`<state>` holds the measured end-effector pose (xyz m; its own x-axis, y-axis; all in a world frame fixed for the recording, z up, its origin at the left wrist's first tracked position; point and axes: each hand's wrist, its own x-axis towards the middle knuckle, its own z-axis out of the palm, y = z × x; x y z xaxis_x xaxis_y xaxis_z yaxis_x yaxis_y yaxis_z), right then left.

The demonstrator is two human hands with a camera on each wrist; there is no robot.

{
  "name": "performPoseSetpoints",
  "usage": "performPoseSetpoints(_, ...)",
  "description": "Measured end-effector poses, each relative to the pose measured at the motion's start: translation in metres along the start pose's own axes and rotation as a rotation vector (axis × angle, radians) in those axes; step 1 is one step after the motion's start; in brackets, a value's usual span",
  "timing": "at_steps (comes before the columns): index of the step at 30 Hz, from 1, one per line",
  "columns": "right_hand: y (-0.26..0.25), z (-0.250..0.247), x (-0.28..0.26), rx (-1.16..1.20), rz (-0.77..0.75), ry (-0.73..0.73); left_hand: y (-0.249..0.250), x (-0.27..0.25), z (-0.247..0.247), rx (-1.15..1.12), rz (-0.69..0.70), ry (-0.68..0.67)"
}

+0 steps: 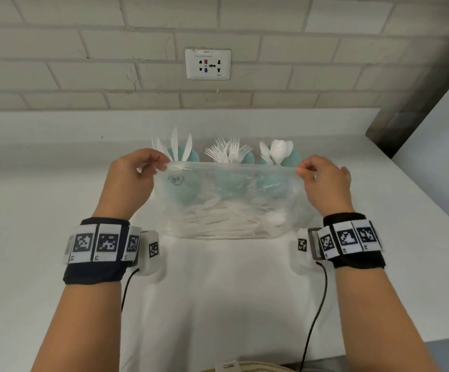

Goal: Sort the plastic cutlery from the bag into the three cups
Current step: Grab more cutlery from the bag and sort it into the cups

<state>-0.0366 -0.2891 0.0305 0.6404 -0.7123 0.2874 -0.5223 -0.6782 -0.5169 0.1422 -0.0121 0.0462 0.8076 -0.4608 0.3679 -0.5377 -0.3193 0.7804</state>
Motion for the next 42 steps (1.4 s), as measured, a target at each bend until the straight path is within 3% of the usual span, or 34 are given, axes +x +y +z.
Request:
performPoseSetpoints(4, 0.032, -0.014, 0.003, 0.020, 0.105, 0.028, -0.006, 0.000, 0.009, 0.033, 0.011, -0.018)
performPoseSetpoints(7, 0.032, -0.014, 0.001, 0.065, 0.102, 0.022, -0.004, 0.002, 0.016, 0.121, 0.049, -0.033)
performPoseSetpoints(9, 0.026, -0.011, -0.003, 0.056, -0.007, 0.100, -0.003, 0.003, 0.018, 0.168, 0.084, -0.045)
performPoseSetpoints(12, 0.004, -0.007, -0.011, 0.065, -0.326, 0.234, -0.003, 0.003, 0.017, 0.200, 0.128, -0.057)
performPoseSetpoints(15, -0.018, 0.002, -0.016, 0.004, -0.474, 0.073, 0.000, 0.003, 0.015, 0.201, 0.125, -0.022)
performPoseSetpoints(17, -0.023, 0.011, -0.017, -0.090, -0.475, -0.075, 0.001, 0.003, 0.014, 0.248, 0.136, -0.012)
performPoseSetpoints(20, -0.024, 0.015, -0.019, -0.145, -0.478, -0.155, 0.001, 0.003, 0.011, 0.387, 0.182, -0.020)
performPoseSetpoints(23, -0.031, 0.011, -0.025, -0.042, -0.475, -0.238, 0.017, 0.001, 0.021, 0.319, 0.393, -0.054)
performPoseSetpoints(25, -0.038, 0.002, -0.032, 0.041, -0.439, -0.330, 0.037, -0.005, 0.039, 0.207, 0.489, -0.212)
performPoseSetpoints(28, -0.045, -0.009, -0.041, 0.097, -0.367, -0.499, 0.052, -0.015, 0.069, 0.324, 0.348, -0.594)
performPoseSetpoints(31, -0.044, -0.007, -0.043, -0.129, -0.247, -0.659, 0.044, -0.021, 0.084, 0.561, 0.055, -0.861)
performPoseSetpoints(33, -0.038, -0.001, -0.046, -0.379, -0.194, -0.741, 0.040, -0.027, 0.085, 0.623, -0.066, -0.911)
performPoseSetpoints(35, -0.033, 0.005, -0.051, -0.534, -0.184, -0.763, 0.034, -0.033, 0.088, 0.758, -0.021, -0.929)
performPoseSetpoints(42, -0.027, 0.026, -0.060, -0.613, -0.201, -0.658, 0.021, -0.041, 0.104, 0.849, 0.053, -0.833)
